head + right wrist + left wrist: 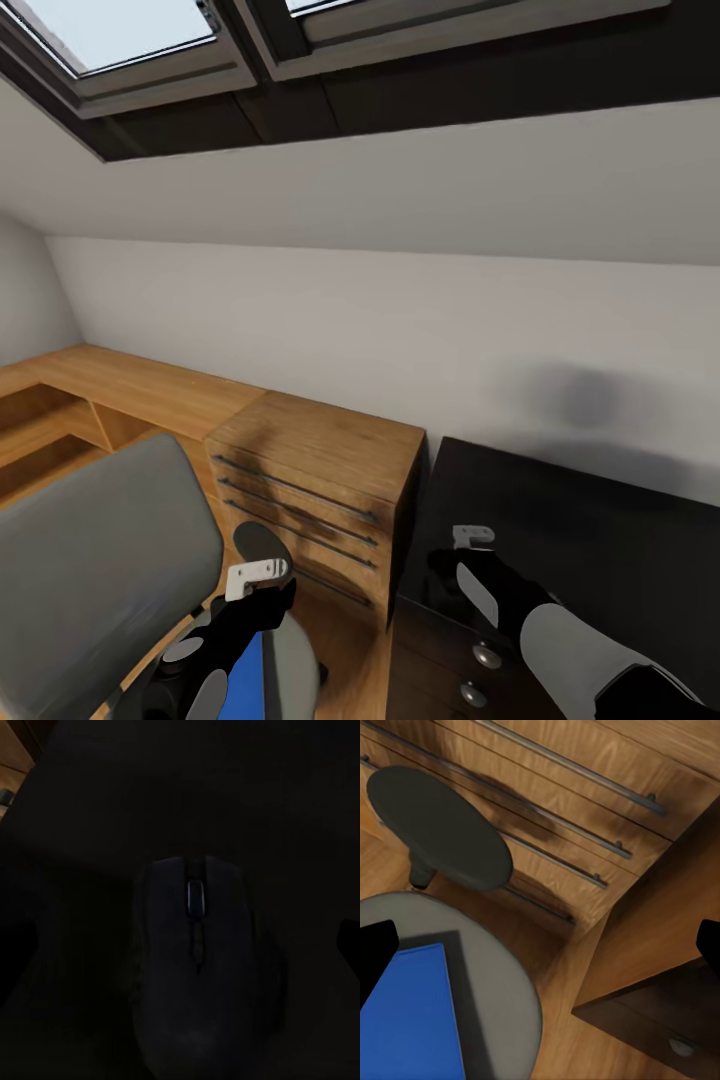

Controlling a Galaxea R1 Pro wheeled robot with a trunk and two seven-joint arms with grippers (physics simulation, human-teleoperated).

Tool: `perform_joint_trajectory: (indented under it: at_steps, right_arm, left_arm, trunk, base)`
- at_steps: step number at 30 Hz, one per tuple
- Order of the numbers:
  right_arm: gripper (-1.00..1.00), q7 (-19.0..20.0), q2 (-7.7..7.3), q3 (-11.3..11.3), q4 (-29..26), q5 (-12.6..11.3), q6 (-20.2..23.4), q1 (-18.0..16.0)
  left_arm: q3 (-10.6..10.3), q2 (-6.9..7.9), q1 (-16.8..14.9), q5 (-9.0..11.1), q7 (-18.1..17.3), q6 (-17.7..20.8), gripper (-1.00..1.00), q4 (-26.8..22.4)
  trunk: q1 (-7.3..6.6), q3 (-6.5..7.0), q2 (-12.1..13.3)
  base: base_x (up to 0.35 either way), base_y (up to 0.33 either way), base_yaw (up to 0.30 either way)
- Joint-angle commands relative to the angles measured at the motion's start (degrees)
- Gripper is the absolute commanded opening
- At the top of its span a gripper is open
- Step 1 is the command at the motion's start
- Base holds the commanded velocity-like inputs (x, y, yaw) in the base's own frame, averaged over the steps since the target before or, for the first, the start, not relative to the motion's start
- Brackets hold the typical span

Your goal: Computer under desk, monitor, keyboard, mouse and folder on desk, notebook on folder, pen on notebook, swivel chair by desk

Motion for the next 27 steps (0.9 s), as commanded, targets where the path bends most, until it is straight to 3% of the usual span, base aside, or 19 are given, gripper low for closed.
perform_joint_trajectory:
  at_steps: [1, 22, 27]
  right_arm:
    - [1.0, -0.46, -0.06, 0.48, -0.11, -0.58, 0.25, -0.05]
    - [1.0, -0.54, -0.35, 0.4, -0.05, -0.83, 0.32, -0.05]
    - [1.0, -0.54, -0.77, 0.39, 0.0, -0.88, 0.32, -0.15]
  left_arm:
    - [-0.06, 0.01, -0.05, 0.6, 0.53, 0.16, 1.0, -0.07]
    - [-0.05, -0.01, -0.05, 0.6, 0.53, 0.17, 1.0, -0.08]
    - [-0.07, -0.06, -0.05, 0.6, 0.53, 0.16, 1.0, -0.06]
  trunk:
    - [0.23, -0.26, -0.47]
    - [4.84, -4.03, -8.89]
    - [4.84, -4.03, -8.89]
  base:
    - [0.0, 0.0, 0.0]
    - [0.0, 0.0, 0.0]
    - [0.0, 0.0, 0.0]
